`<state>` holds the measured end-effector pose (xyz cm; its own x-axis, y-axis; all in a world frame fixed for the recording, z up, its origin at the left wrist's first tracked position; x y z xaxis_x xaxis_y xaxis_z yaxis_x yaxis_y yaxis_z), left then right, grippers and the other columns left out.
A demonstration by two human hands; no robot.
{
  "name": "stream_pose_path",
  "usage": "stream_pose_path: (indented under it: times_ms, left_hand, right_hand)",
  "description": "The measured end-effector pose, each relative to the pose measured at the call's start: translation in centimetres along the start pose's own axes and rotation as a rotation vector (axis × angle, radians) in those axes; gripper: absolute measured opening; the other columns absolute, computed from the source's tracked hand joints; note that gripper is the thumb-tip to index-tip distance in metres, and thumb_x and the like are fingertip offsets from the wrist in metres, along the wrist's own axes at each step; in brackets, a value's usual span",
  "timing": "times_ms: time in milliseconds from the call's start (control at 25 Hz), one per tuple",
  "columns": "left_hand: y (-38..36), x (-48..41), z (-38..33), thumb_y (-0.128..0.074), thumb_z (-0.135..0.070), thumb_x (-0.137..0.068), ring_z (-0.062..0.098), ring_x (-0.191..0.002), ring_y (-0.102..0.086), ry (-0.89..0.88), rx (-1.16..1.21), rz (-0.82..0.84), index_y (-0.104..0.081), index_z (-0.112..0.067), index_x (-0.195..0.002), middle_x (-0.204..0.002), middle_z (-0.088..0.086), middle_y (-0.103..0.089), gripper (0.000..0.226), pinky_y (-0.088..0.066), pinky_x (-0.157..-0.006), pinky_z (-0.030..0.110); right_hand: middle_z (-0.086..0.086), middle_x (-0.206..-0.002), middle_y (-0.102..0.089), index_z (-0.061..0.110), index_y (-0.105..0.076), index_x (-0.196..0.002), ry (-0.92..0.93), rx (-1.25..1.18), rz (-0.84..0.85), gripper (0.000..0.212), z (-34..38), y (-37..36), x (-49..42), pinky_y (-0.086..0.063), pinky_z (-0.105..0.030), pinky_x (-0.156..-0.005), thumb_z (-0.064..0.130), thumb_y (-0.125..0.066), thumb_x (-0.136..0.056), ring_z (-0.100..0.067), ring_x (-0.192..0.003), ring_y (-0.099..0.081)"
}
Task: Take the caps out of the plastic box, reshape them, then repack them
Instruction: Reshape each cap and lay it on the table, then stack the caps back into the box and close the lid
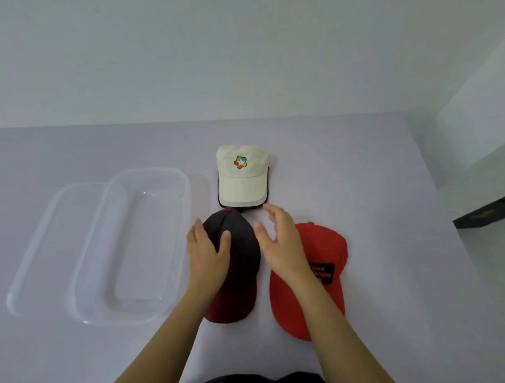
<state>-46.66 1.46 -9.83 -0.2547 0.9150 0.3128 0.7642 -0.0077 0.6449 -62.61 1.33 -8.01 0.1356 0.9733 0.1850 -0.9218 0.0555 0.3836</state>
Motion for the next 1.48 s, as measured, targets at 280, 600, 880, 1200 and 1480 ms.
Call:
stream_pose_path:
  times_ms: [280,600,880,1200,1480]
  left_hand:
    - [-0.5,-2.2,4.7,-0.055,-0.04,-0.091,0.021,-0.109,-0.056,0.174,0.3,0.185,-0.042,-0.013,-0.124,-0.125,0.005,-0.055,0.044,-0.047,-0.091,0.034]
    - [1.7,-1.0,2.5,-0.06,-0.051,-0.084,0.016,-0.097,-0.064,0.12,0.47,0.291,-0.053,-0.016,-0.106,-0.107,0.005,-0.064,0.042,-0.056,-0.082,0.032]
    - [6.0,0.8,-3.5,-0.053,-0.043,-0.088,0.019,-0.094,-0.071,-0.076,0.643,0.433,-0.069,-0.013,-0.105,-0.099,0.006,-0.075,0.038,-0.057,-0.081,0.028]
    - [9.9,1.5,-3.7,-0.034,-0.045,-0.098,0.016,-0.079,-0.069,-0.057,0.838,0.096,-0.067,-0.018,-0.08,-0.084,0.002,-0.071,0.047,-0.055,-0.071,0.03]
    - [15.2,-3.1,0.4,-0.034,-0.054,-0.094,0.019,-0.085,-0.059,-0.104,0.337,0.322,-0.065,-0.007,-0.086,-0.088,0.005,-0.064,0.057,-0.045,-0.078,0.031]
  right_hand:
    - [-0.003,-0.121,-0.064,0.016,-0.052,-0.124,-0.368,-0.025,0.328,0.06,-4.6,-7.0,-1.4,-0.049,-0.038,-0.095,0.05,-0.067,-0.077,-0.019,-0.106,-0.061]
    - [0.002,-0.103,-0.071,0.019,-0.062,-0.113,-0.203,-0.202,0.342,0.034,-0.8,-5.3,-0.7,-0.055,-0.035,-0.087,0.039,-0.062,-0.086,-0.012,-0.094,-0.068]
    - [0.007,-0.107,-0.065,0.018,-0.055,-0.116,0.042,-0.312,0.144,0.026,4.2,-3.0,1.5,-0.052,-0.025,-0.087,0.03,-0.053,-0.092,-0.005,-0.099,-0.063]
    - [-0.013,-0.085,-0.051,0.009,-0.051,-0.087,0.145,-0.324,-0.031,0.032,9.2,-3.9,3.4,-0.046,-0.029,-0.077,0.033,-0.034,-0.099,-0.013,-0.077,-0.049]
    - [-0.006,-0.089,-0.061,0.022,-0.055,-0.092,0.208,-0.19,-0.047,0.024,12.3,-8.6,3.9,-0.047,-0.026,-0.078,0.032,-0.034,-0.099,-0.002,-0.078,-0.055]
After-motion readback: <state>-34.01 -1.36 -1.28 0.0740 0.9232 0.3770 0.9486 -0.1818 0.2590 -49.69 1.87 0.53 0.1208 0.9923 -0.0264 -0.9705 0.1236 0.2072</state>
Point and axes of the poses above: each hand's wrist, its own x-axis away from the middle knuckle, its own y-axis out of the back of the hand, z = x × y, the point moved 6 cm from there along -x, towards the middle knuckle
